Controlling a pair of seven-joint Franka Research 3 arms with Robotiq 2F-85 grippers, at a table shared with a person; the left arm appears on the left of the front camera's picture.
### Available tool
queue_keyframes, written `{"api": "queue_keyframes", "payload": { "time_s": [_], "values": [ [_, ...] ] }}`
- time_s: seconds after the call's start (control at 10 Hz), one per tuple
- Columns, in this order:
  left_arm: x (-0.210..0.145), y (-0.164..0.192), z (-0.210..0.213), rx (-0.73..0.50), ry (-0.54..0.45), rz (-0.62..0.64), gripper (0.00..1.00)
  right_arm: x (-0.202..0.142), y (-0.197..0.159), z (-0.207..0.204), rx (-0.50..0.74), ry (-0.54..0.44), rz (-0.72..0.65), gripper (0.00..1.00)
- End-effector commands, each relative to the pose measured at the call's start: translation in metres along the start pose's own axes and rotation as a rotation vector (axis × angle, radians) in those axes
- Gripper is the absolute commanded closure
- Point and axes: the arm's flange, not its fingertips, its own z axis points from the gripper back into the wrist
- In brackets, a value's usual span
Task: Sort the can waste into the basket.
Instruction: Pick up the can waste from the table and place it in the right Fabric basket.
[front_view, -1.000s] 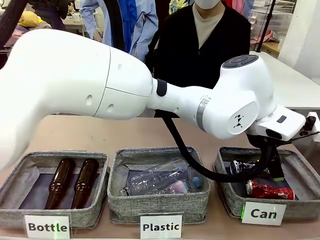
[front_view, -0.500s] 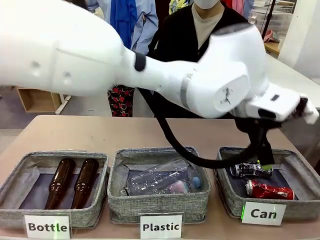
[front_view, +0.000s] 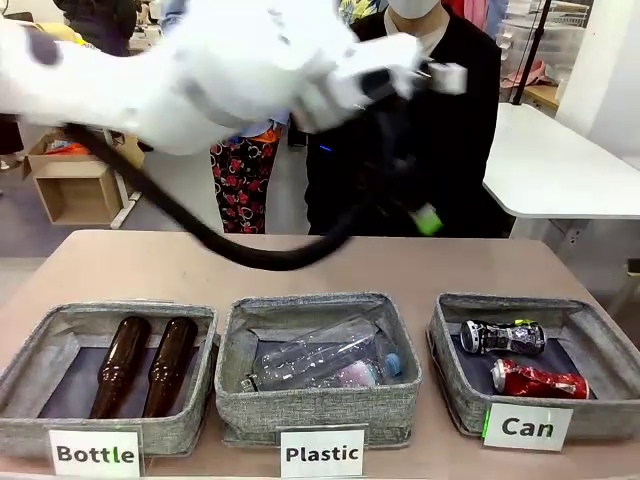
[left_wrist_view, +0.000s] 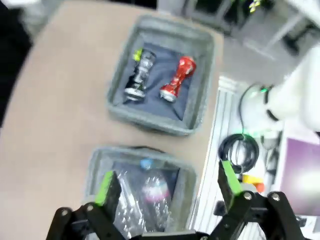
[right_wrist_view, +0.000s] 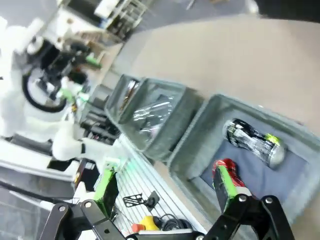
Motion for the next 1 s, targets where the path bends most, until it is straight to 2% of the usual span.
{"api": "queue_keyframes", "payload": {
  "time_s": [0.0, 0.1, 0.2, 0.3, 0.4, 0.6, 0.7, 0.8, 0.9],
  "values": [
    [-0.079, 0.023, 0.052, -0.048, -0.095, 0.104, 0.0, 0.015, 0.015, -0.04, 0.072, 0.048, -0.025, 0.0],
    [-0.111, 0.047, 0.079, -0.019, -0.185, 0.21, 0.0, 0.022, 0.017, -0.07, 0.109, 0.073, -0.065, 0.0],
    [-0.13, 0.065, 0.092, -0.027, -0.227, 0.266, 0.0, 0.028, 0.015, -0.094, 0.141, 0.079, -0.103, 0.0],
    [-0.166, 0.089, 0.107, -0.032, -0.276, 0.388, 0.0, 0.032, 0.014, -0.11, 0.205, 0.103, -0.163, 0.0],
    [-0.197, 0.113, 0.119, -0.093, -0.29, 0.502, 0.0, 0.031, 0.015, -0.127, 0.305, 0.166, -0.2, 0.0],
    [-0.268, 0.161, 0.148, -0.24, -0.382, 0.877, 0.0, 0.027, 0.013, -0.151, 0.377, 0.201, -0.218, 0.0],
    [-0.319, 0.183, 0.162, -0.258, -0.457, 1.067, 0.0, 0.027, 0.01, -0.163, 0.396, 0.189, -0.256, 0.0],
    [-0.36, 0.193, 0.169, -0.33, -0.543, 1.124, 0.0, 0.03, 0.004, -0.169, 0.394, 0.158, -0.282, 0.0],
    [-0.389, 0.196, 0.171, -0.349, -0.597, 1.147, 0.0, 0.035, -0.002, -0.17, 0.364, 0.078, -0.29, 0.0]
  ]
}}
